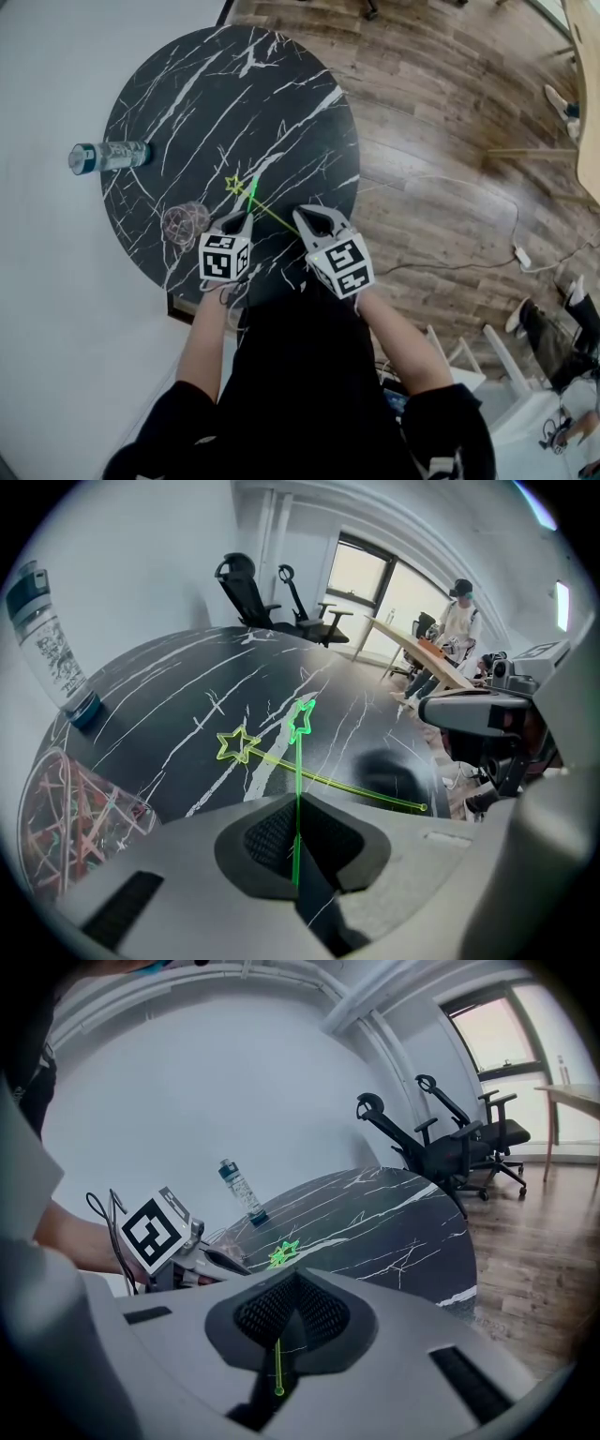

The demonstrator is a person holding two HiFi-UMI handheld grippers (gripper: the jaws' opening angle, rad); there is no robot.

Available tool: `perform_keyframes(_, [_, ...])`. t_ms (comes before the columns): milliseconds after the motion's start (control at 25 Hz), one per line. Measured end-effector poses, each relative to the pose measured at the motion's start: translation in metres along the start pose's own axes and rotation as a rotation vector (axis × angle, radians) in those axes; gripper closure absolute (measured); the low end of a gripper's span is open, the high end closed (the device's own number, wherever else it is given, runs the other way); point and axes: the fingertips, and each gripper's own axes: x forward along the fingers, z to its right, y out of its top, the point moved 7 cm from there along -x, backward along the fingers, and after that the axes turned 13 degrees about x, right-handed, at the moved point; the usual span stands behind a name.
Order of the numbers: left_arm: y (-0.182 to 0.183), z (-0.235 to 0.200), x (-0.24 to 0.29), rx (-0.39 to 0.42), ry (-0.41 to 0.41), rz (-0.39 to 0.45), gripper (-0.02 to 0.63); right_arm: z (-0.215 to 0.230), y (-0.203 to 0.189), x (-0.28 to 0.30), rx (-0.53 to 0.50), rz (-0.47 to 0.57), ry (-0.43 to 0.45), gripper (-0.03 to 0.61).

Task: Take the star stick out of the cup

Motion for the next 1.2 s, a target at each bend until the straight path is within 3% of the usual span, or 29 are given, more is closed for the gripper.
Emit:
perform_keyframes(720, [-0.003, 0.003, -0.024, -0.027, 0.067, 0.048, 0.583, -0.02, 0.0, 0.001, -0.027, 0.012, 0.031, 0.581])
perform_keyframes(1200, [-0.018, 0.0, -0.091, -0.098, 0.206, 0.262, 0.614, -0.088, 0.014, 0.018, -0.161, 0.078, 0.069, 0.583])
